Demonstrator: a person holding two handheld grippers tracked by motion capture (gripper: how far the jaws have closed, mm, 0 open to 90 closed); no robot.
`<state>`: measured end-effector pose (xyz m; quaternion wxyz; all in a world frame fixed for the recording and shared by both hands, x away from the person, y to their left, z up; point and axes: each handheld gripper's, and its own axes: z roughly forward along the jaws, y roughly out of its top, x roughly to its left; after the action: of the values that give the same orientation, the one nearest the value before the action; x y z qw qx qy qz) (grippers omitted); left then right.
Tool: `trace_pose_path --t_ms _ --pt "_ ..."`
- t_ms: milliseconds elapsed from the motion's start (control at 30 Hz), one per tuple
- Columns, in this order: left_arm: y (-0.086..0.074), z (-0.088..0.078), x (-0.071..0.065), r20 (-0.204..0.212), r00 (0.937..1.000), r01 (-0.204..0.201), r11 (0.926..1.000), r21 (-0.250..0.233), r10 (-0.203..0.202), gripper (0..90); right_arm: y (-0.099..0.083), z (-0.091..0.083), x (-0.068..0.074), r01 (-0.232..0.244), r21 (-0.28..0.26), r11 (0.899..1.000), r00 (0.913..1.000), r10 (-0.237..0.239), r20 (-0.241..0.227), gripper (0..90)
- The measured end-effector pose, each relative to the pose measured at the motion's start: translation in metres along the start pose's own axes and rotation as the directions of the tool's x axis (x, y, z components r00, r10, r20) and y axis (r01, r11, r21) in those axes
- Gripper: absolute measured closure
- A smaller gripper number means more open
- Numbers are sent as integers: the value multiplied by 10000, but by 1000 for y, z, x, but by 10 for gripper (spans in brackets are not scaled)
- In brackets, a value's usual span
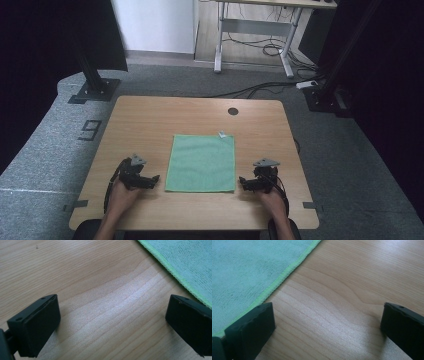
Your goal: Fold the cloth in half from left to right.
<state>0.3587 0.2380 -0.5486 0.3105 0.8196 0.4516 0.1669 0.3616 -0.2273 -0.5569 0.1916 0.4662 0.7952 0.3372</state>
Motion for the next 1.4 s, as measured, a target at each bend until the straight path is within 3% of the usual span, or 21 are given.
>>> trace_pose_path --t_ms 267,367,533,733,833,900,1033,1200,1400 --pt "0 0 0 4 10000 7 10000 -3 -7 0 2 -2 4 -199 115 9997 9997 197 161 0" --pt "0 0 0 3 10000 10 10000 -3 -10 0 6 -5 10 -158 -66 9999 9999 158 -46 0" --pt "0 0 0 -5 10000 28 10000 -9 -28 0 14 -10 31 247 -340 9991 9990 -259 -362 0" --pt "0 0 0 -7 10000 31 10000 -8 -31 0 15 -4 49 816 131 9966 9957 -809 -454 0" --pt "0 0 0 -8 10000 30 10000 -7 -30 0 14 -3 48 883 414 9952 9957 -870 -325 3" --pt "0 0 0 -10 10000 30 10000 -9 -30 0 11 -3 47 1166 733 9905 9931 -1155 -190 8" --pt "0 0 0 -10 10000 30 10000 -8 -30 0 10 -5 44 1185 767 9900 9929 -1177 -151 18" --pt "0 0 0 -11 10000 20 10000 -2 -20 0 8 -6 36 891 821 9926 9960 -884 -122 18" --pt "2 2 0 -102 9999 107 9999 -3 -107 0 5 -11 22 668 880 9939 9967 -705 397 21"
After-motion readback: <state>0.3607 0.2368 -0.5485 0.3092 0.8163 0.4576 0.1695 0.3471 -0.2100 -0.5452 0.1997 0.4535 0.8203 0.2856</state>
